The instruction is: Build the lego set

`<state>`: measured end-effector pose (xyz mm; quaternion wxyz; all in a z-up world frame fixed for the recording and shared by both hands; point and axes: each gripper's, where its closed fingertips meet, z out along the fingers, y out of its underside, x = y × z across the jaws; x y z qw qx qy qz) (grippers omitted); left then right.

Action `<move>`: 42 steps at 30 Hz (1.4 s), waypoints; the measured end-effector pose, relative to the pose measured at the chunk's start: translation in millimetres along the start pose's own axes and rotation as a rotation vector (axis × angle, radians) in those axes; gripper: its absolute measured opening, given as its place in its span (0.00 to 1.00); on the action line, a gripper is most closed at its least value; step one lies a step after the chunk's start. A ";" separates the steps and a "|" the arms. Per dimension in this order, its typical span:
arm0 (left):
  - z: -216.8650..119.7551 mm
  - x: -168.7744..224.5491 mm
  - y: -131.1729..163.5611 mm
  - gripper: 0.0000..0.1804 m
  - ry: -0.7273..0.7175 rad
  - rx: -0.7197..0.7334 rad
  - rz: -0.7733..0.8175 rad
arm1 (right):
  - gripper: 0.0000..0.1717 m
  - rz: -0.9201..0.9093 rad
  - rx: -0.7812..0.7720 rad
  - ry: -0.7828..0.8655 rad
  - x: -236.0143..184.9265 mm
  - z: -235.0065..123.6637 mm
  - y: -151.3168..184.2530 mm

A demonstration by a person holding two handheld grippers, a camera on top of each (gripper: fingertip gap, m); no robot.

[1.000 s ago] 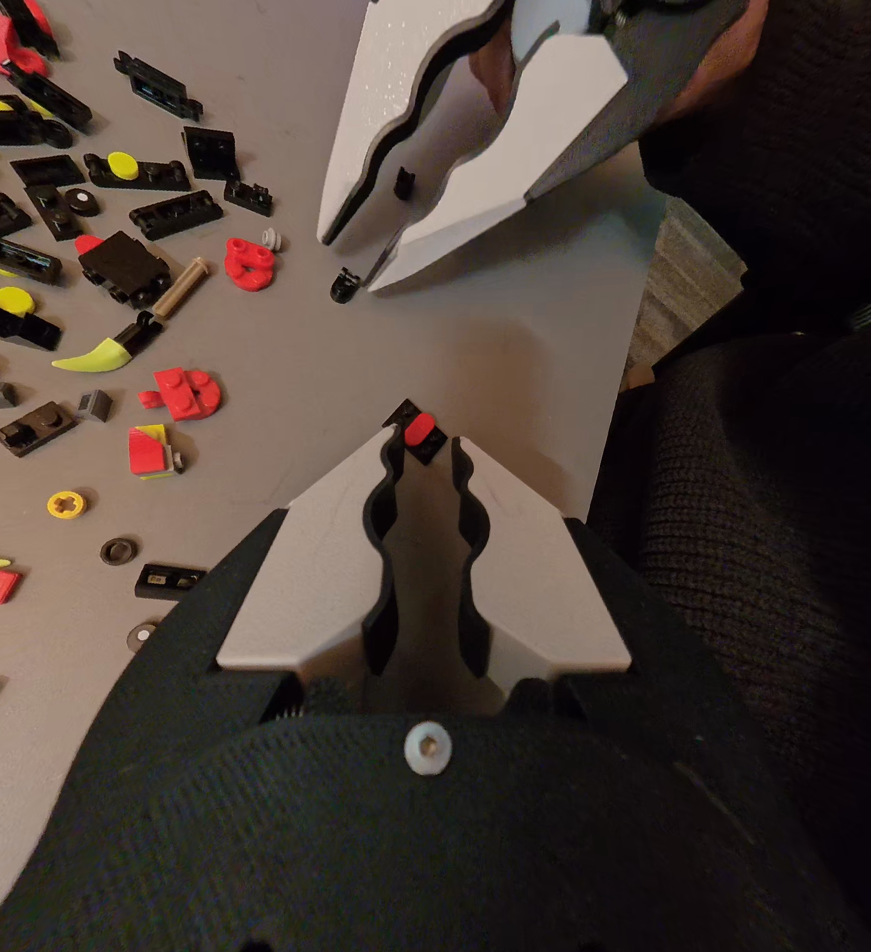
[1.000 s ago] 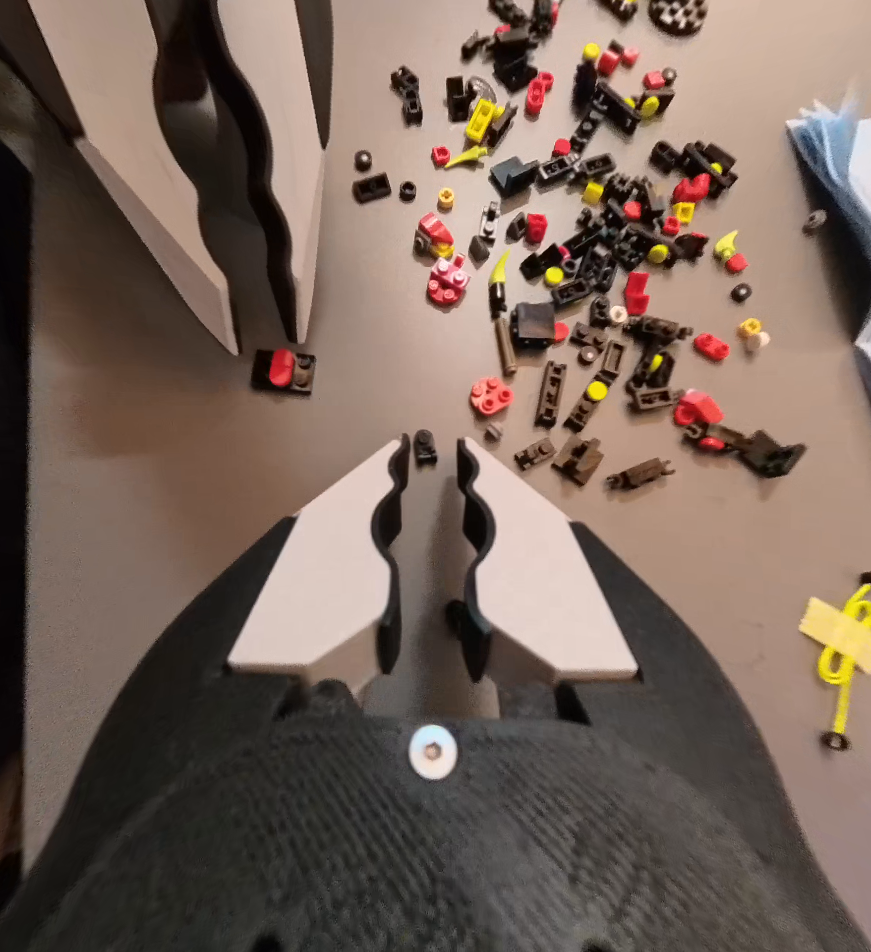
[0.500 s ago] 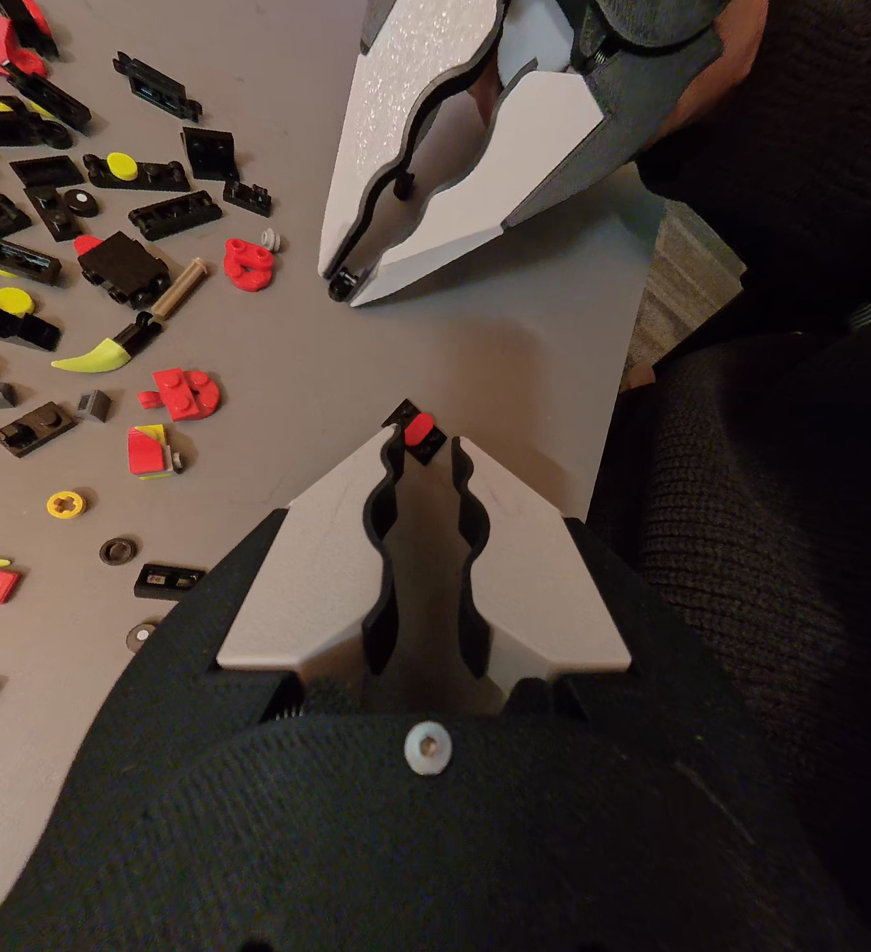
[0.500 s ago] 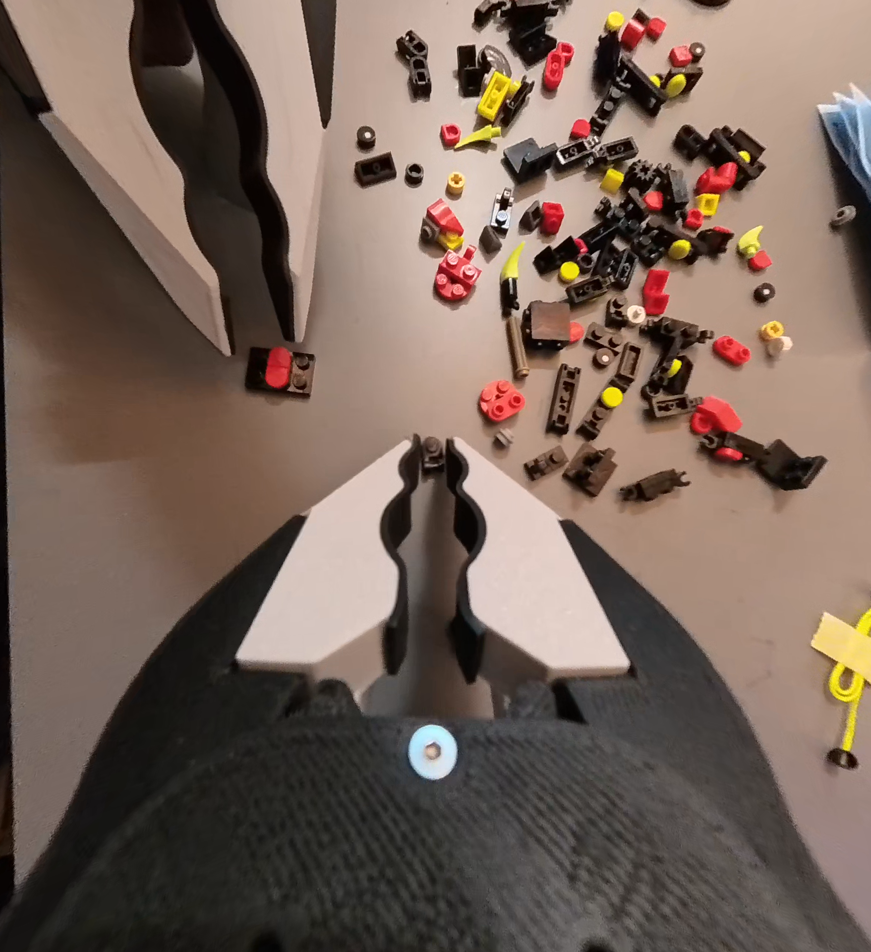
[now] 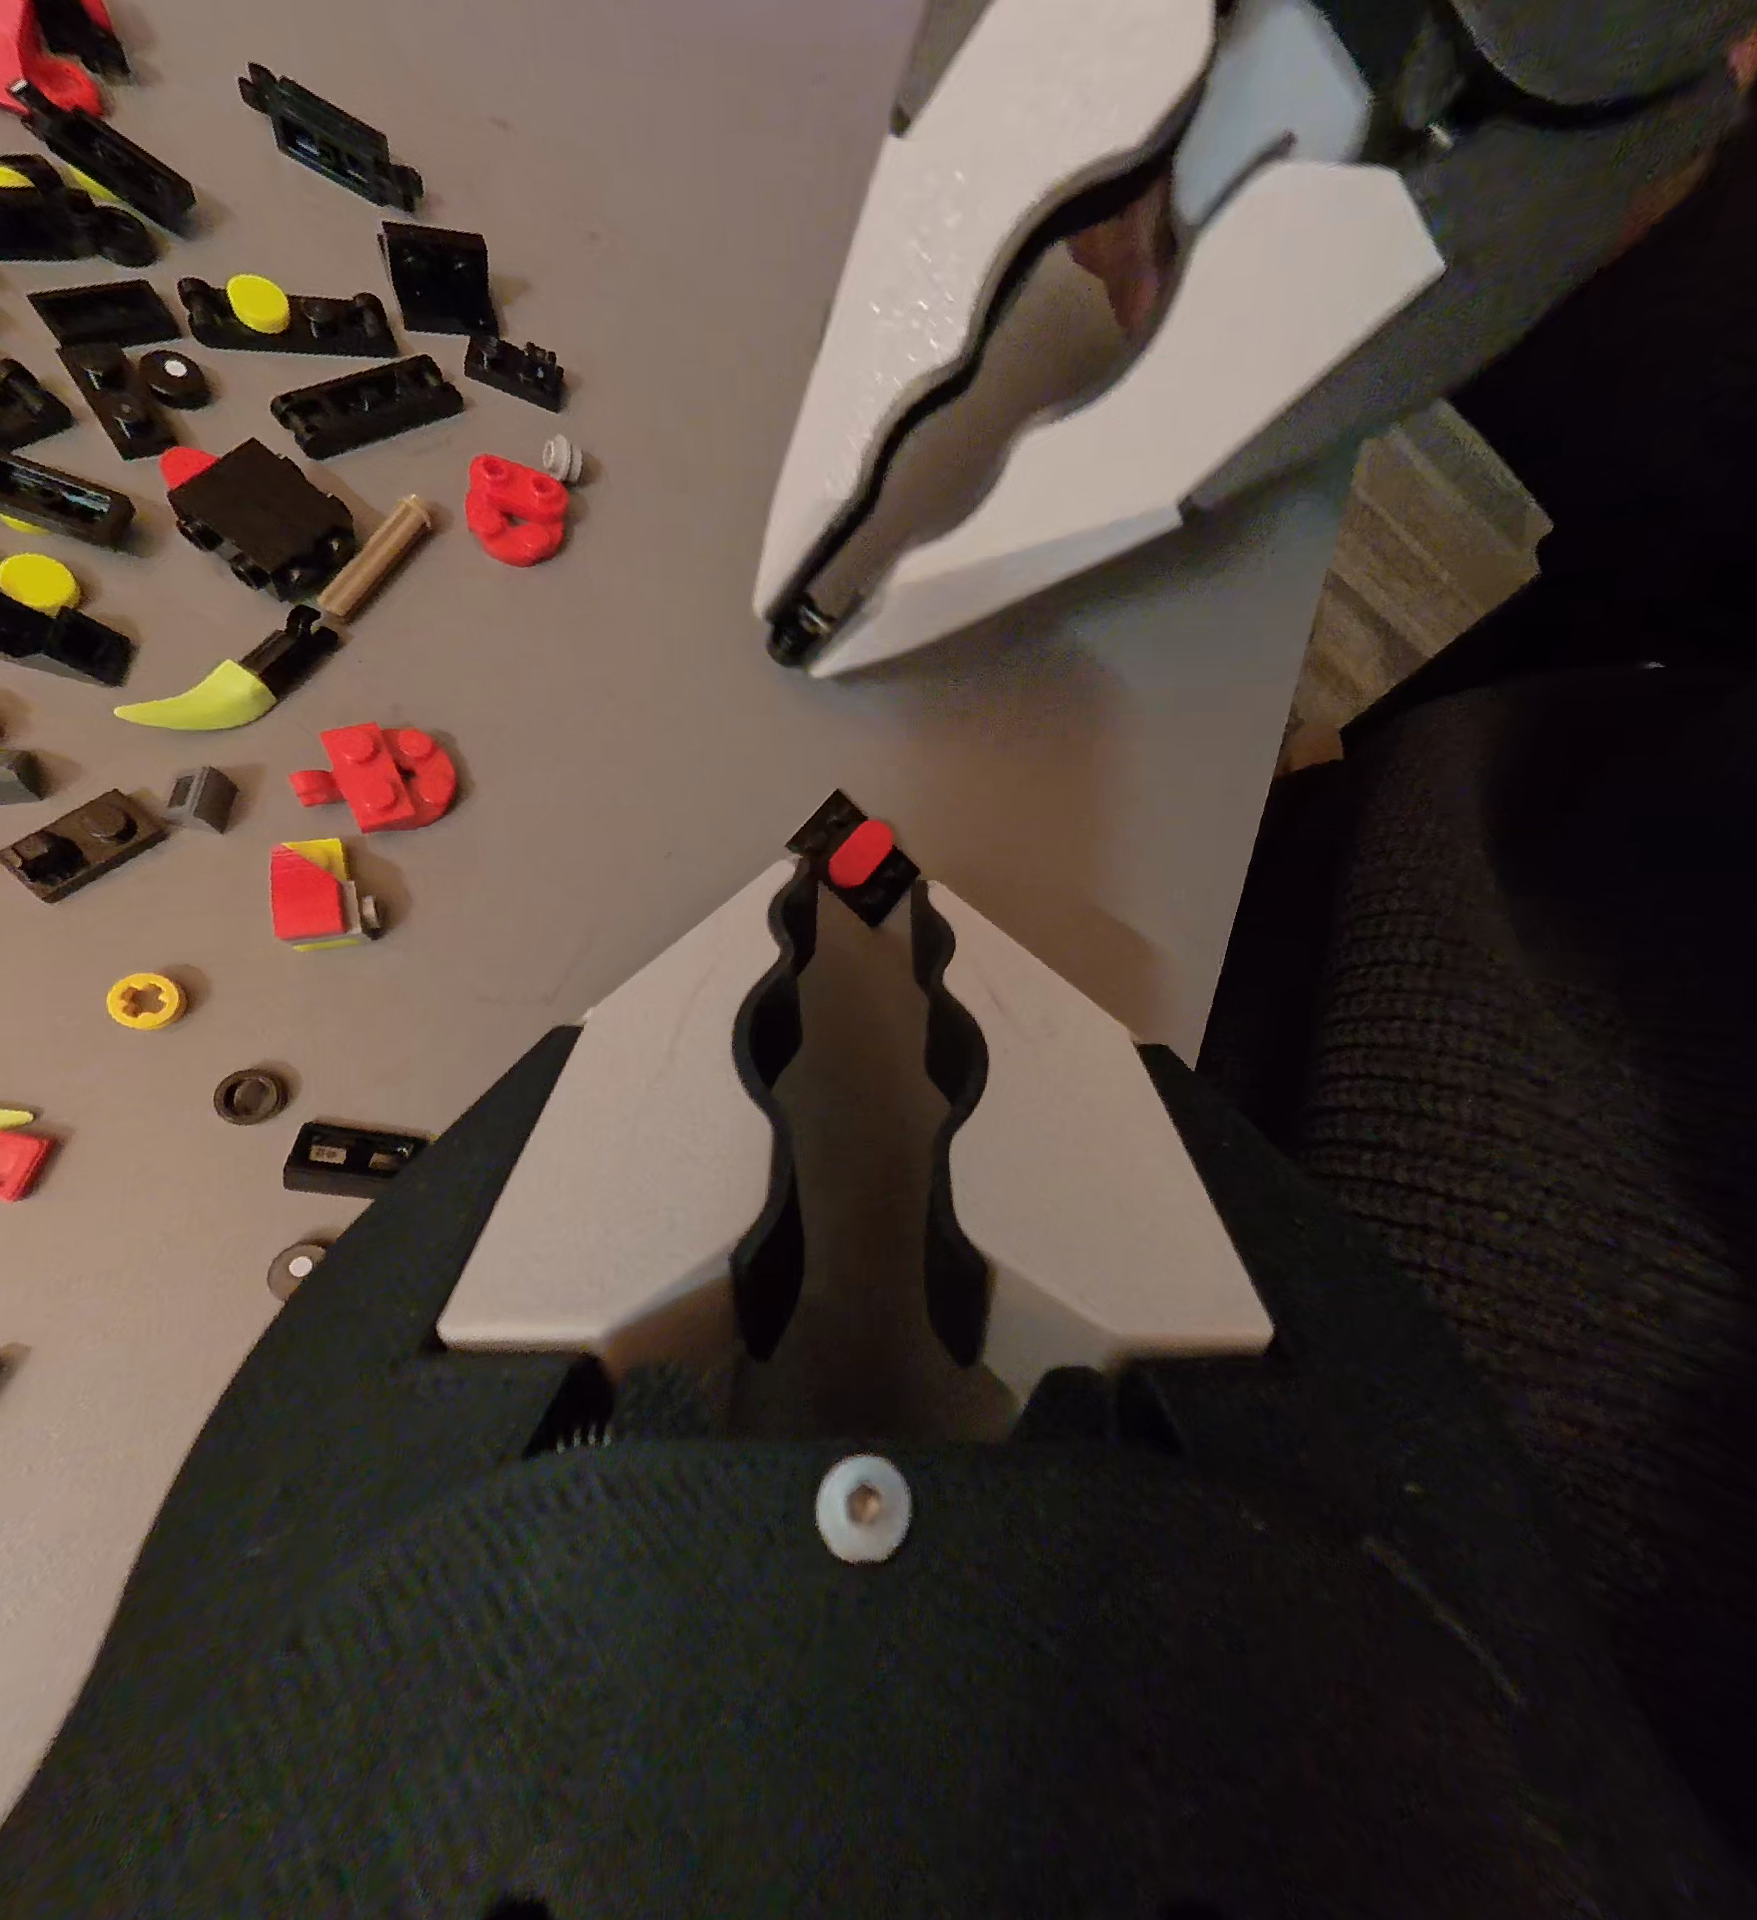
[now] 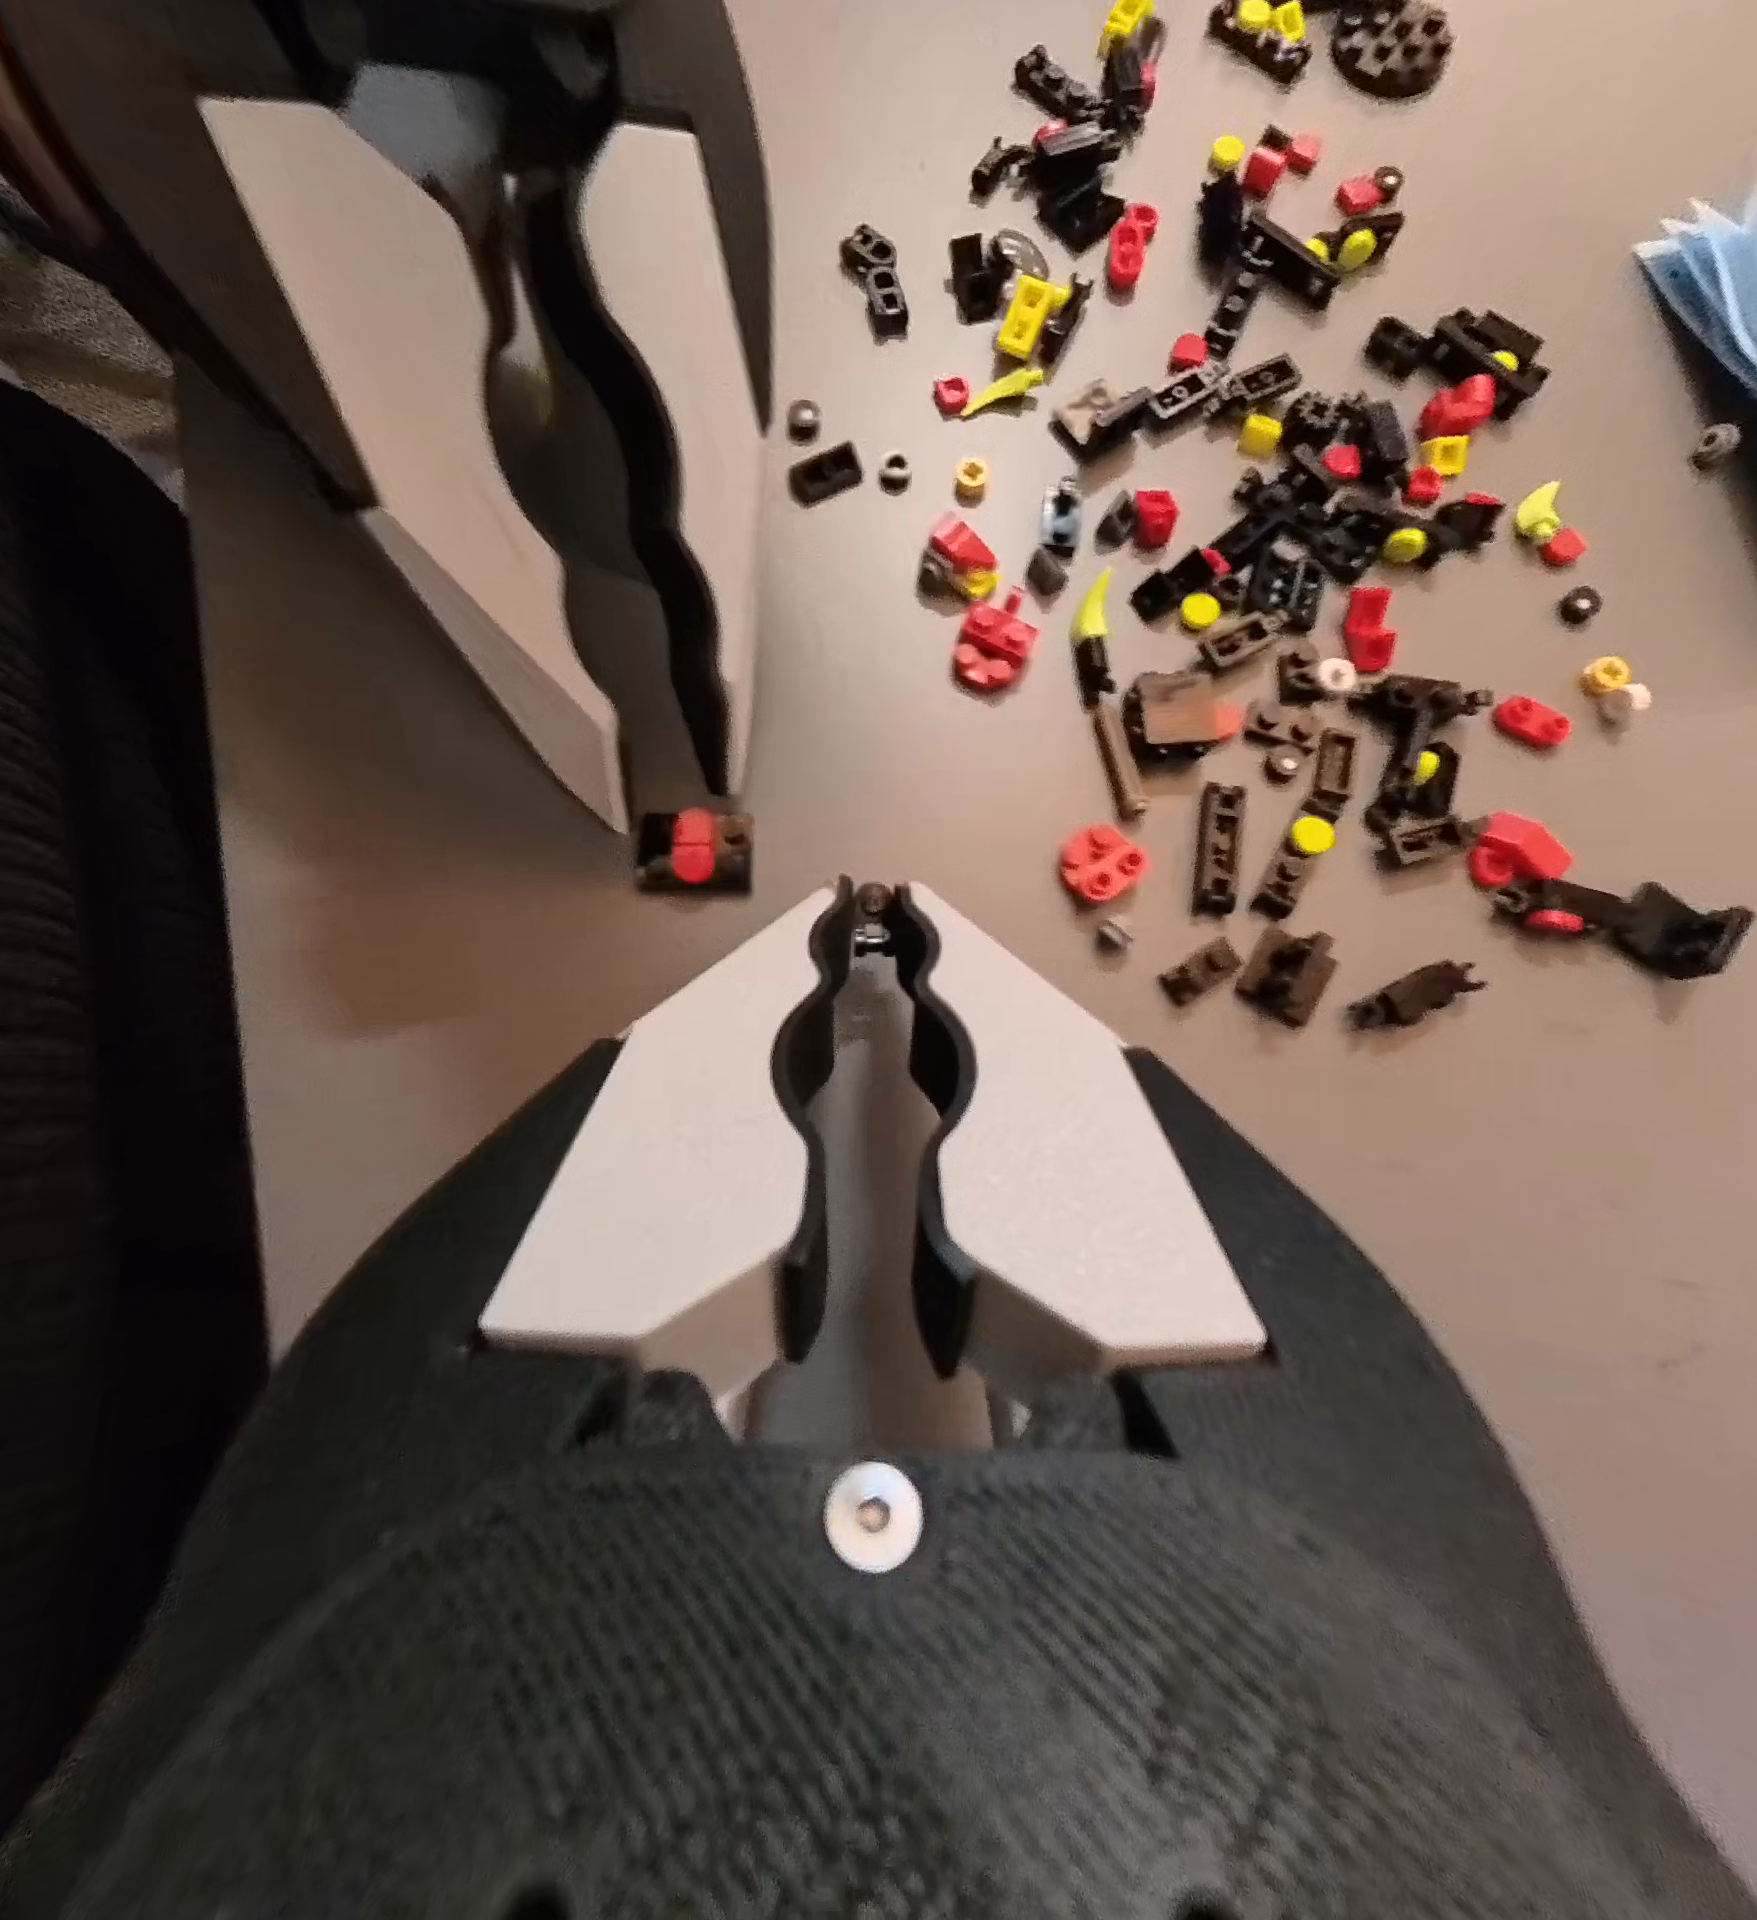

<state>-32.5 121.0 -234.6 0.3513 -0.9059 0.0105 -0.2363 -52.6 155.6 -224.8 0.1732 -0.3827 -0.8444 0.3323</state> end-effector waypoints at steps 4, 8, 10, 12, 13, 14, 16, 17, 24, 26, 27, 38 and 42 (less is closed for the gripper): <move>1.6 0.6 2.3 0.09 0.004 -0.013 0.001 | 0.03 0.019 -0.004 -0.017 -18.5 6.3 -5.4; 2.8 1.8 3.4 0.09 0.006 -0.021 0.005 | 0.03 0.052 -0.014 -0.033 -26.1 9.9 -3.4; 3.4 2.5 3.4 0.09 0.008 -0.022 0.007 | 0.03 0.064 -0.008 -0.039 -26.3 9.8 -3.9; 3.6 3.0 3.5 0.09 0.010 -0.022 0.007 | 0.03 0.070 -0.004 -0.048 -26.4 10.0 -4.2; 3.6 3.0 3.5 0.09 0.010 -0.023 0.007 | 0.03 0.072 -0.005 -0.052 -26.5 10.4 -3.5; 3.6 2.9 3.6 0.09 0.010 -0.023 0.006 | 0.03 0.074 -0.010 -0.055 -26.7 10.9 -2.3; 3.5 2.7 3.6 0.09 0.009 -0.022 0.005 | 0.04 0.075 -0.019 -0.059 -27.5 11.5 -0.3; 3.4 2.6 3.6 0.09 0.009 -0.022 0.004 | 0.04 0.074 -0.020 -0.059 -27.7 11.5 -0.1; 3.4 2.5 3.5 0.08 0.008 -0.022 0.004 | 0.05 0.076 -0.016 -0.061 -26.9 11.1 0.7; 3.5 2.4 3.5 0.08 0.008 -0.022 0.003 | 0.06 0.075 -0.012 -0.060 -26.3 10.1 0.2; 3.4 2.2 3.4 0.08 0.008 -0.022 0.002 | 0.06 0.073 -0.010 -0.060 -26.3 9.6 -0.1; 3.2 2.0 3.5 0.09 0.006 -0.022 0.002 | 0.07 -0.095 -0.062 0.043 -13.6 -2.4 12.2; 3.3 2.2 3.6 0.09 0.006 -0.022 0.003 | 0.06 -0.130 -0.070 0.010 -23.6 3.9 10.2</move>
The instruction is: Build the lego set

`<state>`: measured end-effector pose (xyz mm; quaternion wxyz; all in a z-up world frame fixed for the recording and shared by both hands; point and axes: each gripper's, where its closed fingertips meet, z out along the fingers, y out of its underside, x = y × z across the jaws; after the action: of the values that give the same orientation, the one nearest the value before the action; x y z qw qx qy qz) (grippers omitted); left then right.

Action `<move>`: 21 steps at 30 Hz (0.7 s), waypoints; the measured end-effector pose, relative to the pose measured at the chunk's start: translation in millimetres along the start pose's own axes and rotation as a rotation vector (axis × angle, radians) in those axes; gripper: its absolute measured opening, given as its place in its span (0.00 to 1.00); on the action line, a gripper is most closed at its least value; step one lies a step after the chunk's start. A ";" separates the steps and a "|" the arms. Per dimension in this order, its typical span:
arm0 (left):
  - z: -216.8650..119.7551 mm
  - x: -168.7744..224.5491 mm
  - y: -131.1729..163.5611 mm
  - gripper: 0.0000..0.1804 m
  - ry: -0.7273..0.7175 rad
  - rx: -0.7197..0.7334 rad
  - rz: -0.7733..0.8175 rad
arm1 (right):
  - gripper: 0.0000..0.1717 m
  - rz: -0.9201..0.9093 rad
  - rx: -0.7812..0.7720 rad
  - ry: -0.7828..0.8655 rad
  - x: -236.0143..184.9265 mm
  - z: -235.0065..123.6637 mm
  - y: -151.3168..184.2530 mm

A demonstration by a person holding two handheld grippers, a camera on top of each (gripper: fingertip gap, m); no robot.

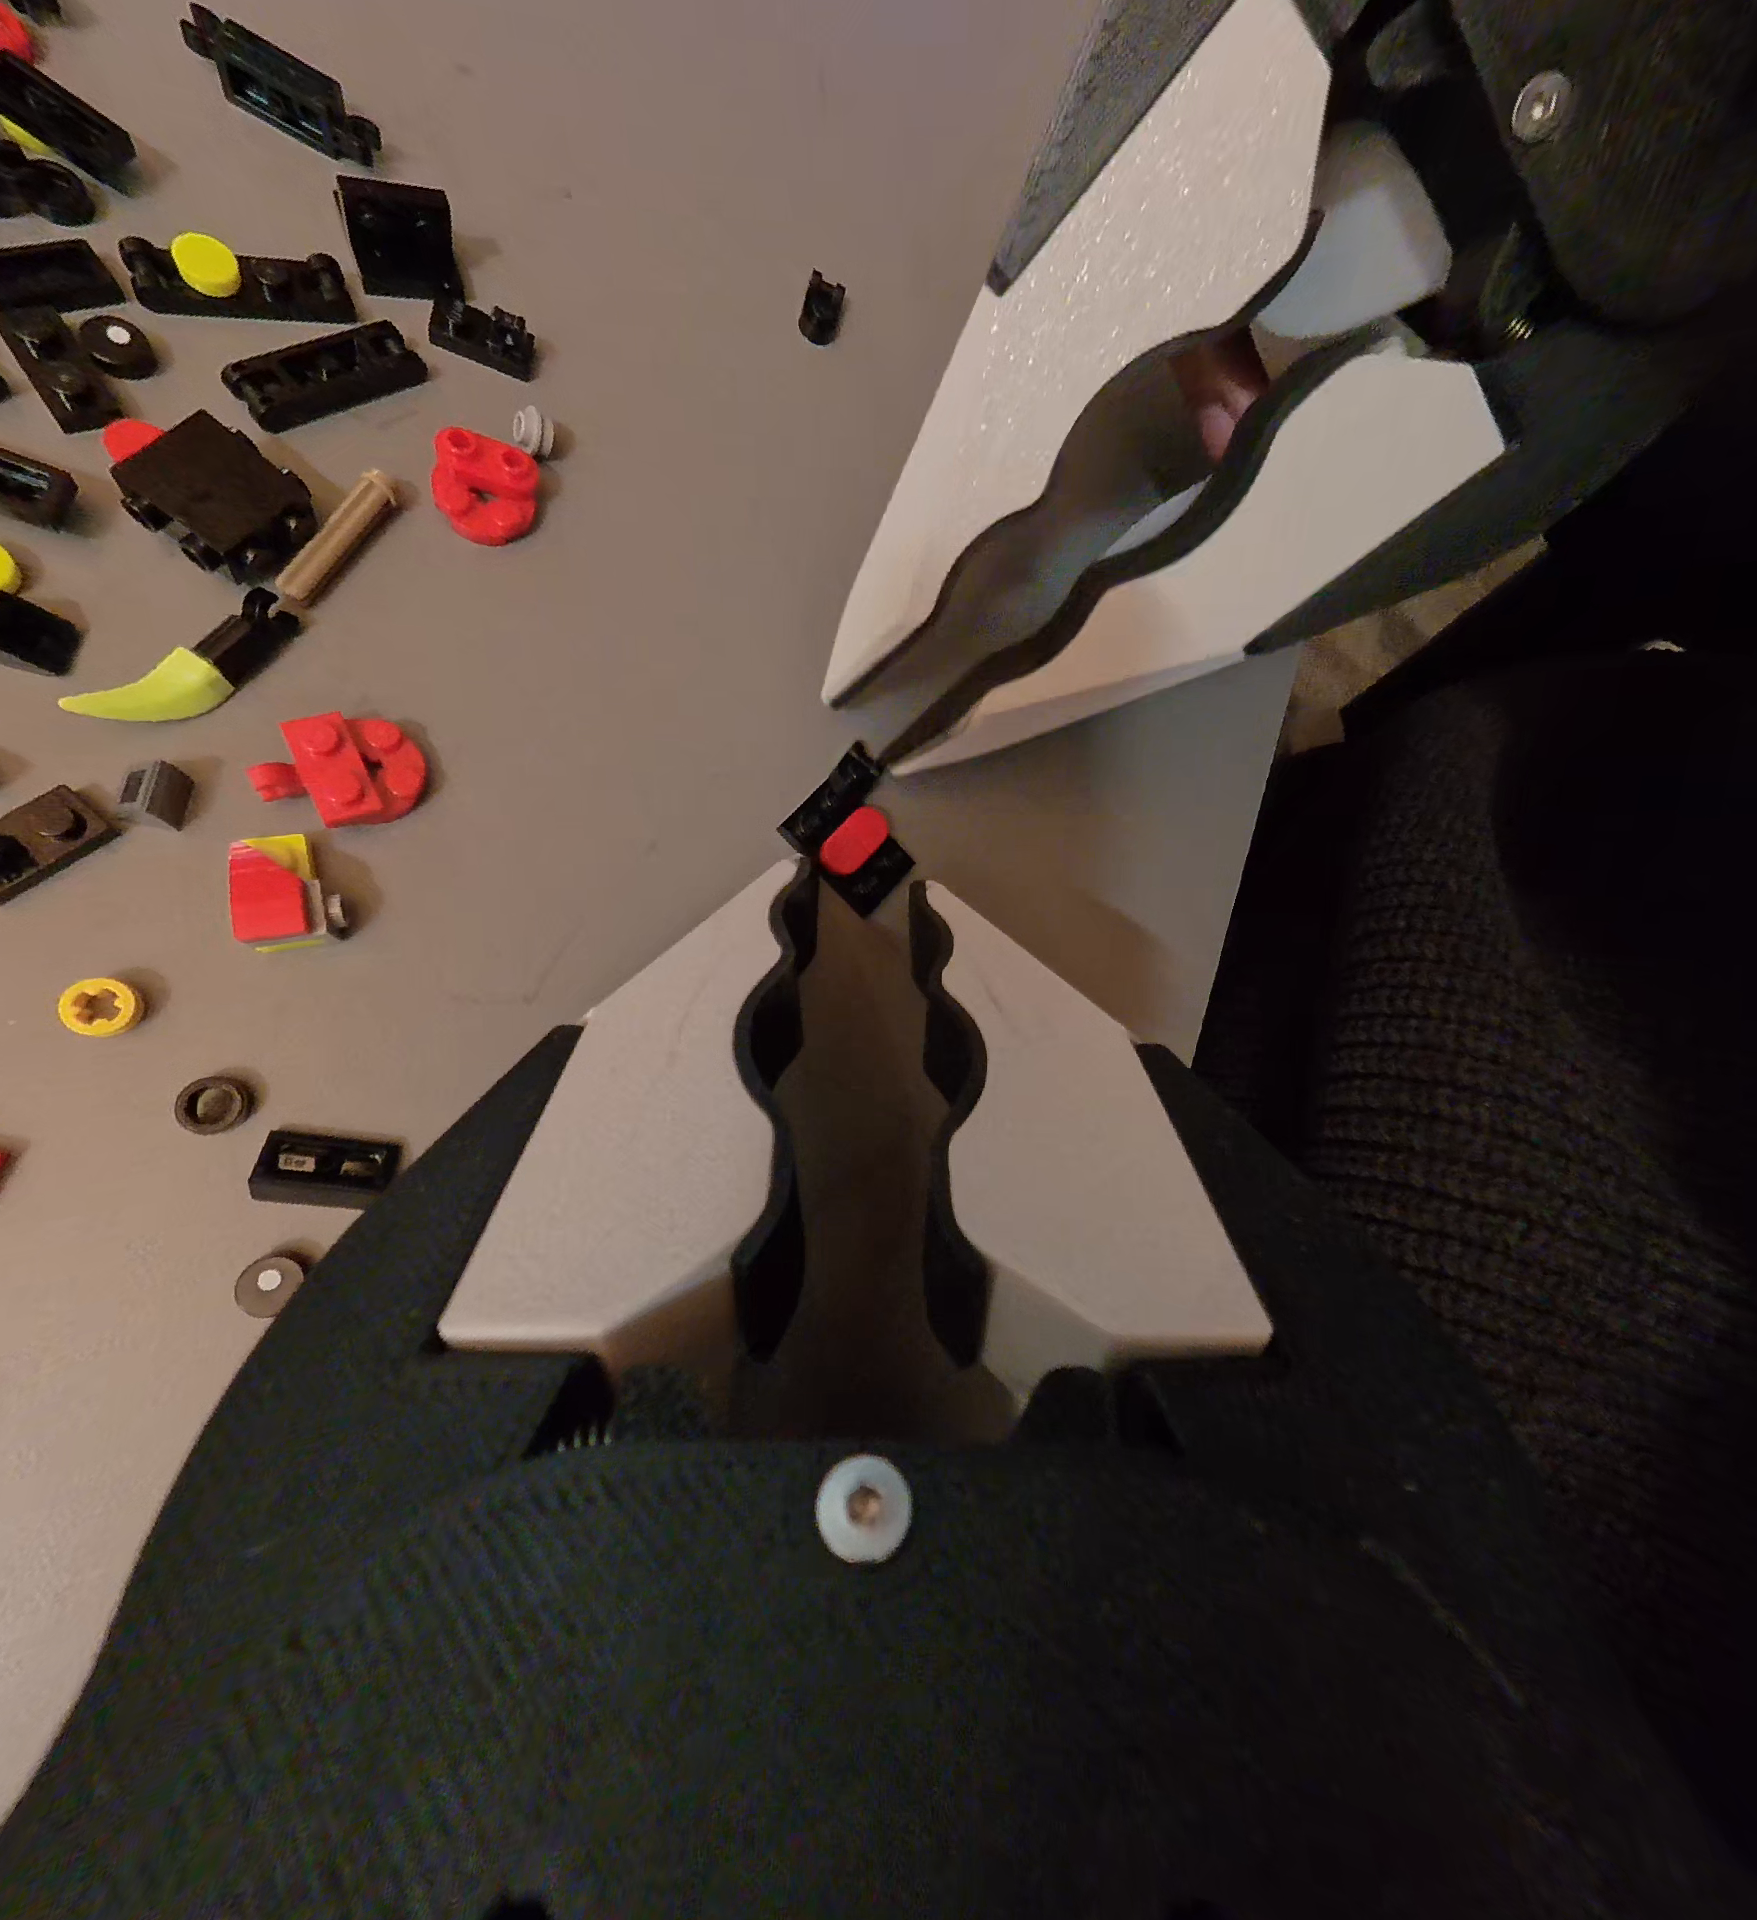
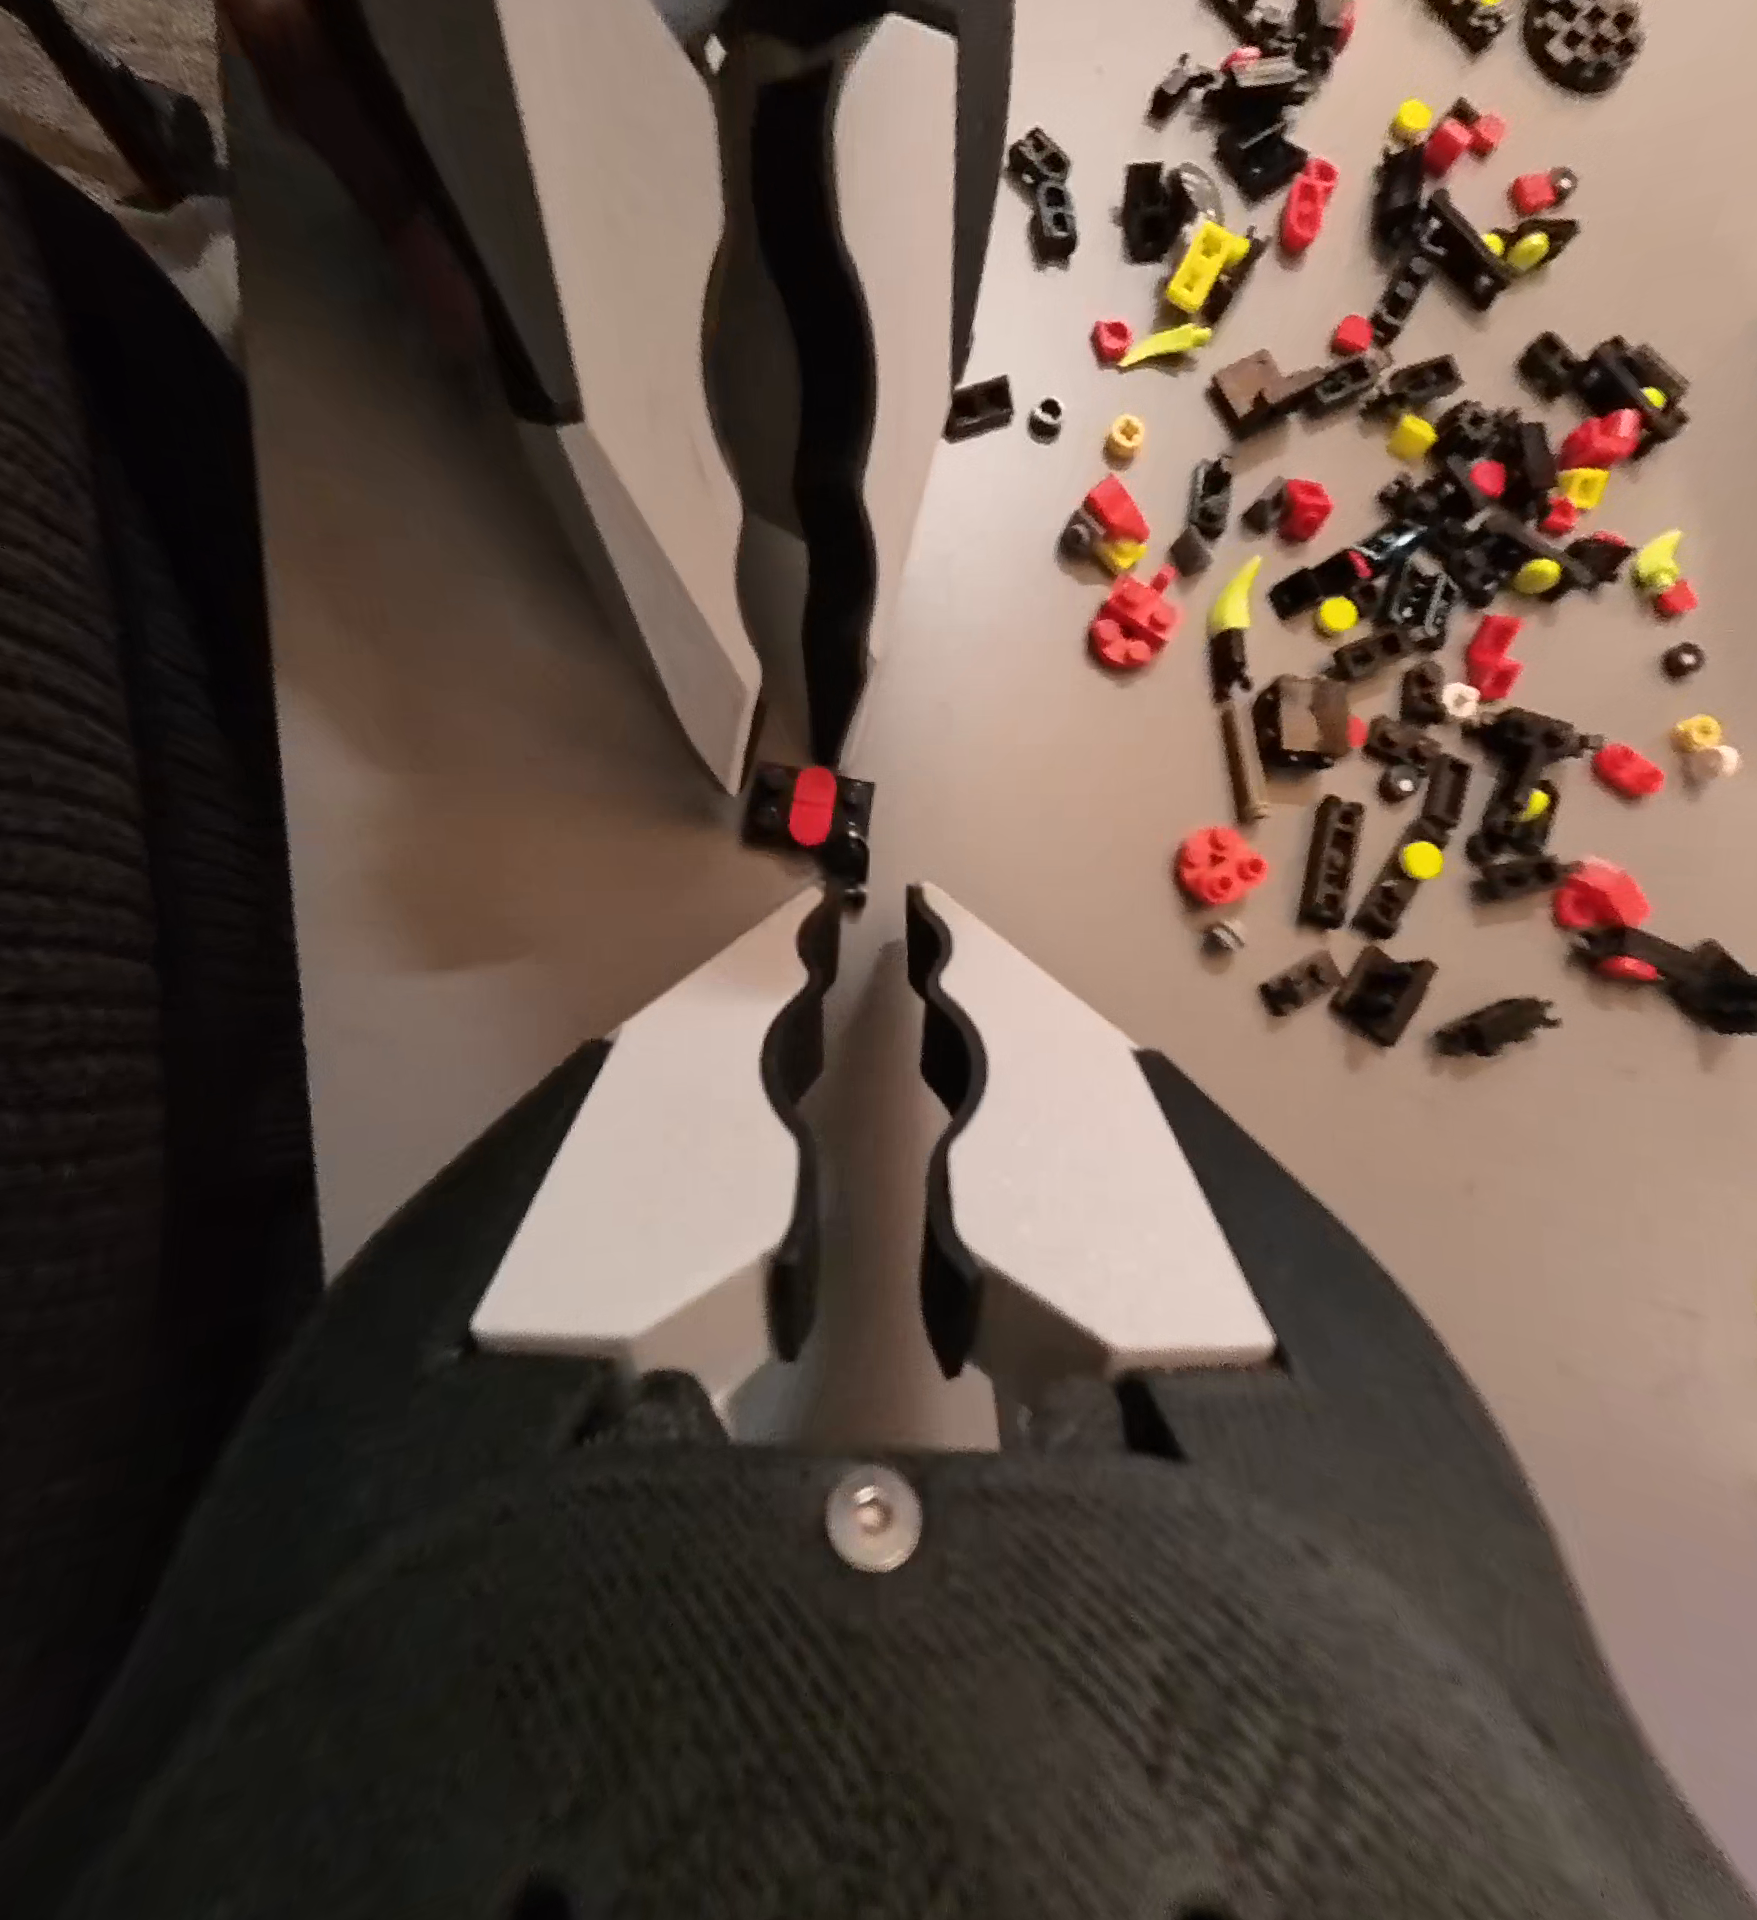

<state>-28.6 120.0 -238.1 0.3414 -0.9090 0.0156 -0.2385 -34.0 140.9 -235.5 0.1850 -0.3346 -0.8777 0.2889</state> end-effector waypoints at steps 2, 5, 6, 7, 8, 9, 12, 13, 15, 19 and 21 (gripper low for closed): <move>-0.1 0.0 0.1 0.09 0.000 0.000 -0.001 | 0.07 0.010 0.006 -0.013 -1.3 0.1 -0.9; 0.0 0.0 -0.1 0.09 0.001 0.001 -0.002 | 0.07 0.044 0.038 -0.036 -2.2 -1.7 -5.2; 0.2 0.0 -0.2 0.09 0.001 0.001 -0.002 | 0.07 0.057 0.047 -0.044 -2.3 -1.9 -6.8; 0.2 0.0 -0.3 0.09 0.002 0.001 -0.003 | 0.06 0.067 0.053 -0.048 -2.0 -1.8 -7.8; 0.1 0.0 -0.3 0.09 0.002 0.002 -0.004 | 0.05 0.074 0.056 -0.052 -1.8 -1.4 -8.2; 0.2 0.1 -0.3 0.09 0.002 0.001 -0.004 | 0.05 0.080 0.055 -0.058 -1.9 -0.8 -7.7; 0.2 0.1 -0.2 0.09 0.001 0.001 -0.003 | 0.05 0.097 0.049 -0.080 -3.9 1.5 -5.8; 0.2 0.1 -0.3 0.09 0.002 0.002 -0.004 | 0.05 0.100 0.050 -0.085 -4.4 1.8 -5.8; 0.3 0.2 -0.3 0.09 0.003 0.001 -0.005 | 0.05 0.104 0.052 -0.092 -4.6 2.4 -6.0; 0.4 0.4 -0.4 0.09 0.004 0.002 -0.005 | 0.04 0.111 0.050 -0.099 -4.5 3.5 -5.5; 0.4 0.4 -0.3 0.09 0.004 0.002 -0.005 | 0.04 0.113 0.049 -0.101 -4.3 3.9 -5.1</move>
<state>-28.1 120.4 -238.0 0.3415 -0.9083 0.0138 -0.2413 -35.4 133.3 -235.9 0.1323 -0.3640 -0.8582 0.3368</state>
